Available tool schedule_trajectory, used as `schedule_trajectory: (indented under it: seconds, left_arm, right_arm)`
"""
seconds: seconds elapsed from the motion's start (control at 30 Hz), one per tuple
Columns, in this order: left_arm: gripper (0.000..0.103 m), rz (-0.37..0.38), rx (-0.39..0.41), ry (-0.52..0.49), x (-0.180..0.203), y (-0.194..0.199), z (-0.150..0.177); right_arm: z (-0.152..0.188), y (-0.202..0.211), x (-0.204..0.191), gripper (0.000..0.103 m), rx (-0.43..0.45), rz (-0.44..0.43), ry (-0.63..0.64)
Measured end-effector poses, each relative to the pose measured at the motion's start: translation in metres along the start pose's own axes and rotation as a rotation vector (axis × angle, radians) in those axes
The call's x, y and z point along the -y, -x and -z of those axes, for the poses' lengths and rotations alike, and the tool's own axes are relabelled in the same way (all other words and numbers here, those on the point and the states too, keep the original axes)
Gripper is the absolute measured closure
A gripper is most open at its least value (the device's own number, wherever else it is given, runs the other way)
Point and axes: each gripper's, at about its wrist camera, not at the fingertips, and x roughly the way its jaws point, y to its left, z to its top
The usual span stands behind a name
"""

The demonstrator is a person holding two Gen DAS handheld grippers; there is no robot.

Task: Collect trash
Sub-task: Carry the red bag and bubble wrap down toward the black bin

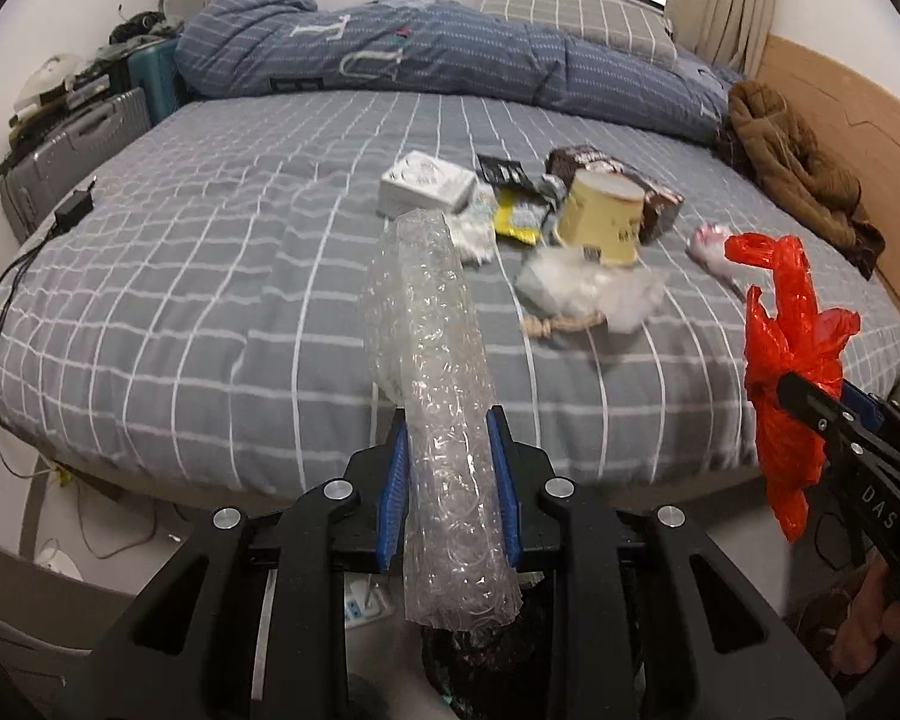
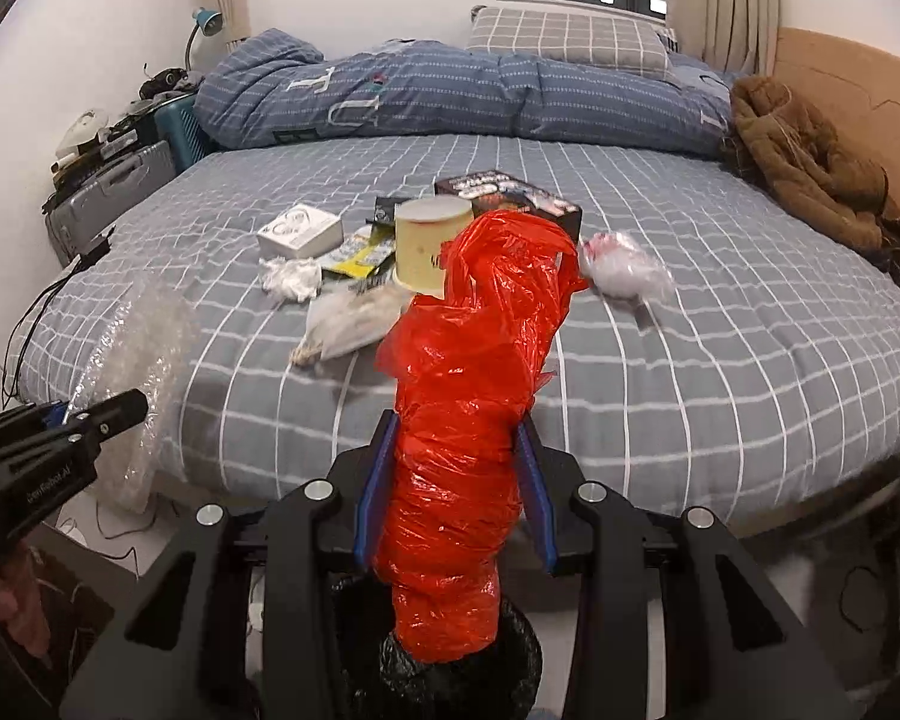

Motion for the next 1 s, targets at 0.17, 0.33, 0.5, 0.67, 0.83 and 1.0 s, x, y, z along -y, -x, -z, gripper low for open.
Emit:
schedule_trajectory:
  seconds: [0.17, 0.33, 0.5, 0.67, 0.83, 1.0]
  left_arm:
    - [0.078, -0.003, -0.034, -0.009, 0.004, 0.001, 0.022]
    - [0.078, -0.029, -0.086, -0.034, 0.005, -0.008, 0.047]
    - [0.078, -0.034, -0.14, -0.016, -0.001, -0.019, 0.068]
    - [0.079, -0.04, -0.173, -0.011, -0.006, -0.028, 0.083]
    - [0.079, -0.031, -0.237, -0.011, -0.007, -0.041, 0.1]
    - [0.079, -0.029, -0.307, 0.006, -0.014, -0.061, 0.115]
  right_arm:
    - [0.022, 0.005, -0.002, 0.066, -0.037, 0.004, -0.009]
    - [0.045, 0.003, -0.004, 0.066, -0.103, -0.001, -0.008]
    - [0.068, -0.011, -0.004, 0.066, -0.196, 0.012, -0.005]
    - [0.088, -0.024, -0.005, 0.066, -0.275, 0.019, -0.009]
    - [0.106, -0.038, -0.008, 0.066, -0.349, 0.015, -0.003]
    - [0.12, -0.057, -0.007, 0.066, -0.421, 0.011, -0.008]
